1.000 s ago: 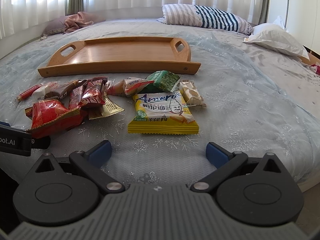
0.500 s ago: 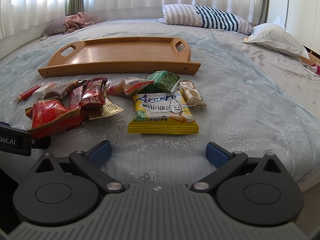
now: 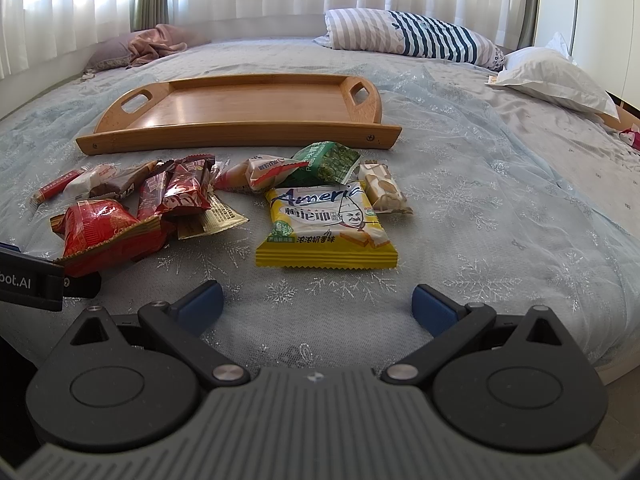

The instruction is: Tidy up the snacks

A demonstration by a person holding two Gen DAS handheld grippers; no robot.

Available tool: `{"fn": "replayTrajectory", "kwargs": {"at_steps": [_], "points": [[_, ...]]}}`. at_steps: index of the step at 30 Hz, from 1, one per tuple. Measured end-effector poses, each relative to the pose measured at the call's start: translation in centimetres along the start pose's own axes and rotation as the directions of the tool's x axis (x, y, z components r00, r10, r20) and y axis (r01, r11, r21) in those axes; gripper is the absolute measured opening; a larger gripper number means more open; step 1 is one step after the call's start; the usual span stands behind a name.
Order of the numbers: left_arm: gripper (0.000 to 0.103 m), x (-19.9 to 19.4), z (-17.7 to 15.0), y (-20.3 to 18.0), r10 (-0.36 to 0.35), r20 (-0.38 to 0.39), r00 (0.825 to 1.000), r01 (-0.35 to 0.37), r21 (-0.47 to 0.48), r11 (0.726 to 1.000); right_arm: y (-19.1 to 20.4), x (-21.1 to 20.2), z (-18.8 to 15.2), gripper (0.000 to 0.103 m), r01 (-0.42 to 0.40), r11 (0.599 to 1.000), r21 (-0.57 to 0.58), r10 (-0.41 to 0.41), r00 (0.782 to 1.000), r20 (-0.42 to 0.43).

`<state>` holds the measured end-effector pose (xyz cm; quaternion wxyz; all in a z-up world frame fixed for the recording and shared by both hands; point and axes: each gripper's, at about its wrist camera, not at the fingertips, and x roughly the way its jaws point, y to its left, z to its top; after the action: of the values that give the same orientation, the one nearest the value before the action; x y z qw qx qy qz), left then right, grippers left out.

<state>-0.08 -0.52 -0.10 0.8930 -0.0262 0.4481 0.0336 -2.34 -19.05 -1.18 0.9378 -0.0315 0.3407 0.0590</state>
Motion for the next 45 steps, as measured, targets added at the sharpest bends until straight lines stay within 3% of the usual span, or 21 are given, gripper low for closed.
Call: {"fn": "replayTrajectory", "kwargs": {"at_steps": [45], "points": [[0.103,-0.04,-0.08,0.09,-0.007,0.007,1.000,0.007,0.000,1.000,-0.10,-0.01,0.30,0.103,0.000,1.000,-0.003,0.000,1.000,-0.015]]}}
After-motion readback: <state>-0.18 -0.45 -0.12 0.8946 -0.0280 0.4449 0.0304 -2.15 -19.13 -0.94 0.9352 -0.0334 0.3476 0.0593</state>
